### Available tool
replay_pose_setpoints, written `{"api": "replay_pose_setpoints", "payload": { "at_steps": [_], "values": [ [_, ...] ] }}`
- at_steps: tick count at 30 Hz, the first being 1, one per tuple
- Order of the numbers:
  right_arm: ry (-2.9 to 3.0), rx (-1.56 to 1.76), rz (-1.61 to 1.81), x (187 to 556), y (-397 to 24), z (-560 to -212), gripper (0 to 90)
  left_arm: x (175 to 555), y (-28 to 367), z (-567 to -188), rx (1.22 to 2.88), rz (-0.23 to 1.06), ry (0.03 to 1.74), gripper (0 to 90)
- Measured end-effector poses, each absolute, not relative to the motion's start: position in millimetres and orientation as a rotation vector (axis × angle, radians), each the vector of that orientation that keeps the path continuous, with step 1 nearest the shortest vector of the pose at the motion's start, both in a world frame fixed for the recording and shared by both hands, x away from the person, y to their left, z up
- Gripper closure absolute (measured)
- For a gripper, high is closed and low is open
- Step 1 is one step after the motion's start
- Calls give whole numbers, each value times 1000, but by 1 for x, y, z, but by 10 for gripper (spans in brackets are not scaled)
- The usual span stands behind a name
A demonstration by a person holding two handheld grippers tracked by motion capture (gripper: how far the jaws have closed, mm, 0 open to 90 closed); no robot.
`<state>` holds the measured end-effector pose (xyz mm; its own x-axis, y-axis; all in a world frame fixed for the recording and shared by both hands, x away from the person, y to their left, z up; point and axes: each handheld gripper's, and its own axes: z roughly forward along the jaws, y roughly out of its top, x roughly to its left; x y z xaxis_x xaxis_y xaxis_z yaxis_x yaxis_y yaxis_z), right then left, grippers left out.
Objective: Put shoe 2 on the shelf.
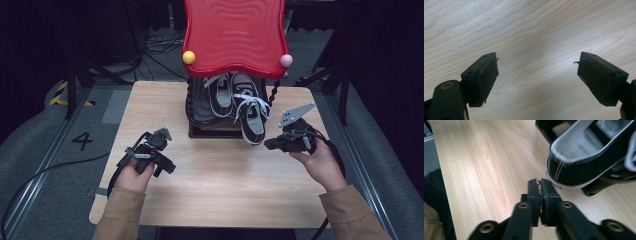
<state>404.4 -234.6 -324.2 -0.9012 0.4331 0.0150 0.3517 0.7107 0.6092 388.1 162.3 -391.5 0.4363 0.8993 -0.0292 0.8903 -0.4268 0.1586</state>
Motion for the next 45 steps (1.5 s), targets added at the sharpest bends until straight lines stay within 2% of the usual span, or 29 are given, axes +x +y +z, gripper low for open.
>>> {"api": "replay_pose_setpoints", "payload": {
  "at_steps": [13,23,32,45],
  "values": [
    [2831,670,837,423,-225,-366,900,388,163,-392,2540,84,1589,172],
    [2797,671,842,426,-213,-366,900,388,164,-393,2532,81,1594,171],
    [2753,846,930,432,-208,-367,900,389,164,-395,2537,76,1593,172],
    [2674,836,941,439,-189,-367,900,388,163,-395,2540,77,1587,172]
  ]
}}
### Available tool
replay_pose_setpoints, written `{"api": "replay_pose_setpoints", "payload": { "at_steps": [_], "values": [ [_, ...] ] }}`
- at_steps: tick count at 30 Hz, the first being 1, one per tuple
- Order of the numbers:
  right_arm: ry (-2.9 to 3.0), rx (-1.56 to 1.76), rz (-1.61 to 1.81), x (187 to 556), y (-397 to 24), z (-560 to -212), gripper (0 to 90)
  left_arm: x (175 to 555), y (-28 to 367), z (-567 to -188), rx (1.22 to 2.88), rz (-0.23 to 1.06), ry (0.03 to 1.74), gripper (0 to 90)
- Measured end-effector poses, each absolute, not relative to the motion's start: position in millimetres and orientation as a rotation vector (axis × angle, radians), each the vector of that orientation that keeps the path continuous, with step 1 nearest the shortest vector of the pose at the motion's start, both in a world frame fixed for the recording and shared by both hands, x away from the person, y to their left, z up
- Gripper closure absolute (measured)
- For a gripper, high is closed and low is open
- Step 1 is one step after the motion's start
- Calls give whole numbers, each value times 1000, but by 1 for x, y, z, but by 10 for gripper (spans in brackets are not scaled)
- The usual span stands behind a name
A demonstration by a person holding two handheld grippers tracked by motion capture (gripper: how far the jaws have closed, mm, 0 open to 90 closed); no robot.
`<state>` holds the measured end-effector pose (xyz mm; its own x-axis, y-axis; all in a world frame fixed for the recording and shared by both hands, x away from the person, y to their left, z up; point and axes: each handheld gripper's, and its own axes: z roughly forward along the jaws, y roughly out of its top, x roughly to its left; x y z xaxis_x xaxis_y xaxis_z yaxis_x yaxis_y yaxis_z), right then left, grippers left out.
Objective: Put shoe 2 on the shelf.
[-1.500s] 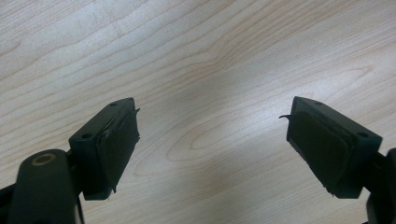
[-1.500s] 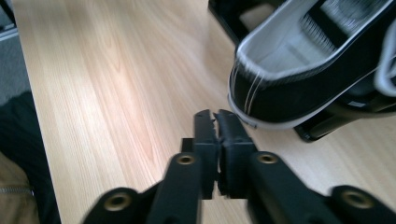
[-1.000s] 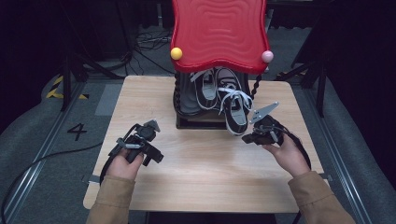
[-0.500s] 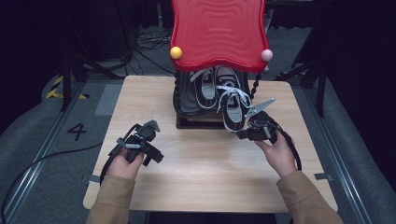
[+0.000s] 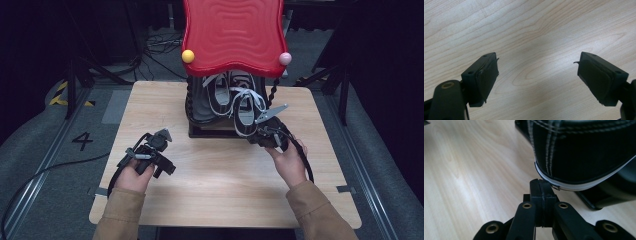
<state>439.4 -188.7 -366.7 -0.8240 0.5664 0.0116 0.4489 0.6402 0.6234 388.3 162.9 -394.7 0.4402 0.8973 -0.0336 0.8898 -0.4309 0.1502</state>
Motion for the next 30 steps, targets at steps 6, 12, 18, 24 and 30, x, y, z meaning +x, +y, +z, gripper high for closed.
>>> {"api": "replay_pose_setpoints", "payload": {
  "at_steps": [6,12,18,24,30],
  "values": [
    [2670,841,906,445,-183,-364,900,389,165,-395,2545,71,1590,175],
    [2651,860,916,452,-180,-363,900,387,164,-393,2536,77,1586,171],
    [2616,906,954,461,-185,-363,900,385,168,-393,2526,72,1596,171],
    [2601,900,904,466,-179,-359,900,384,170,-393,2523,68,1607,172],
    [2590,895,876,475,-177,-355,900,383,171,-394,2524,71,1604,172]
  ]
}}
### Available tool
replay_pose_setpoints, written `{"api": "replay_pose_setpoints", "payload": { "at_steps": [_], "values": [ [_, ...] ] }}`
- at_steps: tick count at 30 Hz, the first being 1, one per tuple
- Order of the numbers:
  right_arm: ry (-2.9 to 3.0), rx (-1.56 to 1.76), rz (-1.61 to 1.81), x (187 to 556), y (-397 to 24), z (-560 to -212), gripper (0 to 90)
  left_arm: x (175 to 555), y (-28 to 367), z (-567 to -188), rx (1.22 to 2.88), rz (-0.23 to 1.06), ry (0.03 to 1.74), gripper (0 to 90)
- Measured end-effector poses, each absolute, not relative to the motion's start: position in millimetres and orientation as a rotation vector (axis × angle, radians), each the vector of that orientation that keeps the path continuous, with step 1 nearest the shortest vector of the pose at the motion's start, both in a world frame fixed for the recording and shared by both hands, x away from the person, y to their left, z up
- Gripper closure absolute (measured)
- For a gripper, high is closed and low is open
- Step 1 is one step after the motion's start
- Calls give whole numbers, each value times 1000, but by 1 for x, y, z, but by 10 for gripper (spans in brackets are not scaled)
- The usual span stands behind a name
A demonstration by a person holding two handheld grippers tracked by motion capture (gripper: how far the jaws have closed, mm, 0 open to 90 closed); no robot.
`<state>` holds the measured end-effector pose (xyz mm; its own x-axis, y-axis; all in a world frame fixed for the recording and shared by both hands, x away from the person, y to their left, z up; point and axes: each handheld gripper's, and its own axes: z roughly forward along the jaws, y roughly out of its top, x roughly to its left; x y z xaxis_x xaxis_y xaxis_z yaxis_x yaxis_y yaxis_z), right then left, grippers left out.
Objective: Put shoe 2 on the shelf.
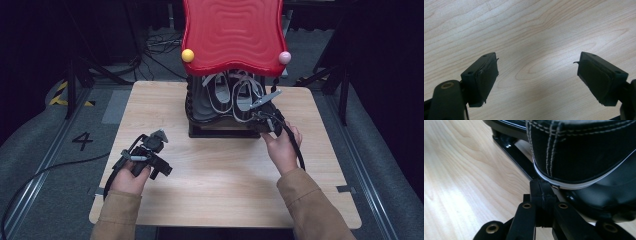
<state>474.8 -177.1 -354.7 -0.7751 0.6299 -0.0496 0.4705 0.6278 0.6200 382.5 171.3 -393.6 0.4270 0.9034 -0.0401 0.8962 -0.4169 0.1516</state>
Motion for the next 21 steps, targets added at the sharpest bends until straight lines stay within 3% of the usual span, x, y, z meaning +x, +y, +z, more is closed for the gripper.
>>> {"api": "replay_pose_setpoints", "payload": {
  "at_steps": [21],
  "values": [
    [2627,870,796,506,-157,-352,900,376,185,-395,2494,63,1649,170]
  ]
}}
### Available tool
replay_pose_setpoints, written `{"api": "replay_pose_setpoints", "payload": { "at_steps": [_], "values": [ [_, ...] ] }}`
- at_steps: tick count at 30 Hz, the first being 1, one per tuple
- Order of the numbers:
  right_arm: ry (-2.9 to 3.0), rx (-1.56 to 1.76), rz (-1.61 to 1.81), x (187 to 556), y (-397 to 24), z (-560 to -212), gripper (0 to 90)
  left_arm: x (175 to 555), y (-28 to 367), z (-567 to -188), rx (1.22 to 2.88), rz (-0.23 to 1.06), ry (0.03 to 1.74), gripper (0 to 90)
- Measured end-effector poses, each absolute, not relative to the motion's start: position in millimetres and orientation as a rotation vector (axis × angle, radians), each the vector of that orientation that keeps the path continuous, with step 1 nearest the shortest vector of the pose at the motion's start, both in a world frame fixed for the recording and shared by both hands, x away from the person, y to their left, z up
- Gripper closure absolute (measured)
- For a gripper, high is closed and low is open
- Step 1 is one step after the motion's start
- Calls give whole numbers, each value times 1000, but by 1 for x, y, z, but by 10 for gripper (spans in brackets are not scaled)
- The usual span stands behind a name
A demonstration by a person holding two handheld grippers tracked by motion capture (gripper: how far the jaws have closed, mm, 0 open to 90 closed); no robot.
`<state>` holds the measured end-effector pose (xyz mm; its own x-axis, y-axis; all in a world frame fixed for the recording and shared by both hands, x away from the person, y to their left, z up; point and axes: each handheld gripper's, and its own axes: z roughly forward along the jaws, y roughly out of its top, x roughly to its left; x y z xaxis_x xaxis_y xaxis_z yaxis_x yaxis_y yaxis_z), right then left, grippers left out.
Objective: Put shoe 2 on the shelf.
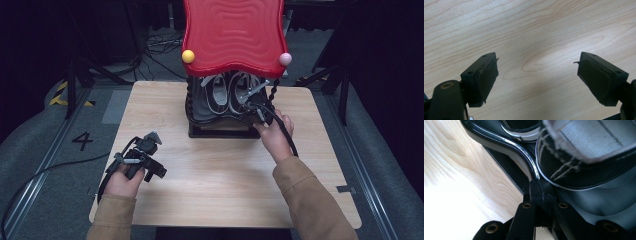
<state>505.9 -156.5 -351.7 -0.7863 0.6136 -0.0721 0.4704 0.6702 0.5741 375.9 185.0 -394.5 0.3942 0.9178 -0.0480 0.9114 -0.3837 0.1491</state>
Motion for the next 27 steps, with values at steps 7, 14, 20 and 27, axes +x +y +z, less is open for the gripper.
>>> {"api": "replay_pose_setpoints", "payload": {
  "at_steps": [7,14,20,27],
  "values": [
    [2557,890,844,493,-167,-351,900,376,185,-394,2493,62,1649,173],
    [2567,870,922,474,-178,-337,843,375,187,-392,2481,67,1648,170],
    [2578,868,982,454,-197,-322,786,374,187,-391,2484,68,1648,172],
    [2567,861,1006,430,-226,-318,706,374,186,-392,2491,72,1643,173]
  ]
}}
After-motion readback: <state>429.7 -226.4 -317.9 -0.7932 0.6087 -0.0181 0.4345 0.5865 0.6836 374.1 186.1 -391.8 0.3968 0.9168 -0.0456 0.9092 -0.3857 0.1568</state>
